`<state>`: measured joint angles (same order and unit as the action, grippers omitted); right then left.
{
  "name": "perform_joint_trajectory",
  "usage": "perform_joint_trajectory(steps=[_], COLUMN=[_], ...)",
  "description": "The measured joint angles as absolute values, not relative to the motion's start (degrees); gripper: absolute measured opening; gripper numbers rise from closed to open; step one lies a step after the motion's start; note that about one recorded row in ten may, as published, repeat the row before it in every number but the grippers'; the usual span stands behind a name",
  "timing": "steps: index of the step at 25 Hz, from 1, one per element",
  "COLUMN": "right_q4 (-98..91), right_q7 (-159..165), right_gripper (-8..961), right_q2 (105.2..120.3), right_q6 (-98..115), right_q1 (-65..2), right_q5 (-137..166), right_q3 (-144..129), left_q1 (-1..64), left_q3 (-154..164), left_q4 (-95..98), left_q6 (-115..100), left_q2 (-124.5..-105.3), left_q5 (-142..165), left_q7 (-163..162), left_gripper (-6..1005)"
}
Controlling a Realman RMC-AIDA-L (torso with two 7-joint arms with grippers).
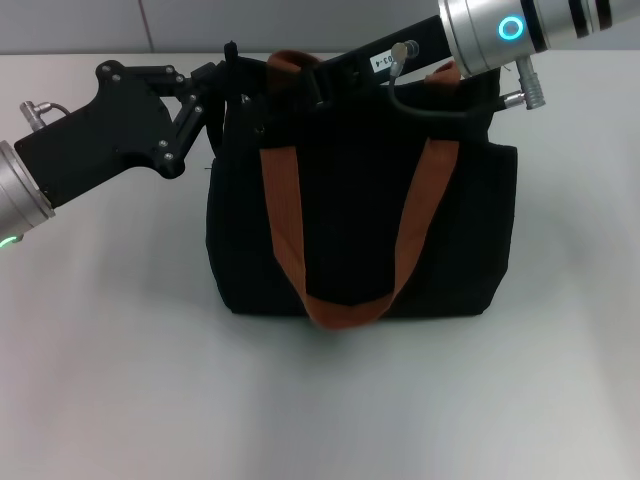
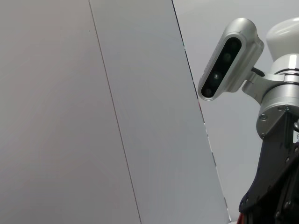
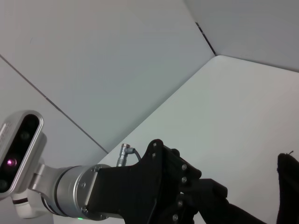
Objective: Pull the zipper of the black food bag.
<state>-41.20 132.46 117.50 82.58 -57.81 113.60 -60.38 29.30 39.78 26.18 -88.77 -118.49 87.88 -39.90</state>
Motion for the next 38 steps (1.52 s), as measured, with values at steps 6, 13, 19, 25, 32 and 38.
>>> perform_joint_trajectory(steps=[6,13,19,25,32,38], right_q4=[-41.22,-40.84,-41.23,-41.2,-41.22,-41.22], right_q7=[132.43,132.44,132.68,132.72,132.75,132.79], right_gripper=[268,270,270,269,268,162], right_q2=[117.51,117.71,118.09,118.13,118.11,118.15], right_q6=[82.53,81.67,82.28,82.17,81.96,81.87], right_q1=[-58.05,-58.74,-58.93,-58.78,-58.56,-58.57], right_q5=[113.67,113.83,113.84,113.85,114.21,114.59], right_q3=[-60.38,-60.94,-61.07,-61.09,-61.08,-61.08], left_q1=[29.31,29.41,30.09,29.63,29.24,29.08], left_q3=[39.92,40.01,40.17,39.81,39.72,39.72], left_q4=[26.19,26.38,26.2,26.19,26.35,26.21], left_q6=[-88.77,-89.61,-89.38,-89.49,-89.71,-89.81], left_q2=[-118.48,-118.47,-118.47,-118.42,-118.39,-118.45], left_q5=[87.88,87.89,87.88,87.89,87.89,87.89], left_q7=[-39.9,-39.97,-40.38,-40.42,-40.42,-40.25], left_gripper=[22,22,22,22,22,22])
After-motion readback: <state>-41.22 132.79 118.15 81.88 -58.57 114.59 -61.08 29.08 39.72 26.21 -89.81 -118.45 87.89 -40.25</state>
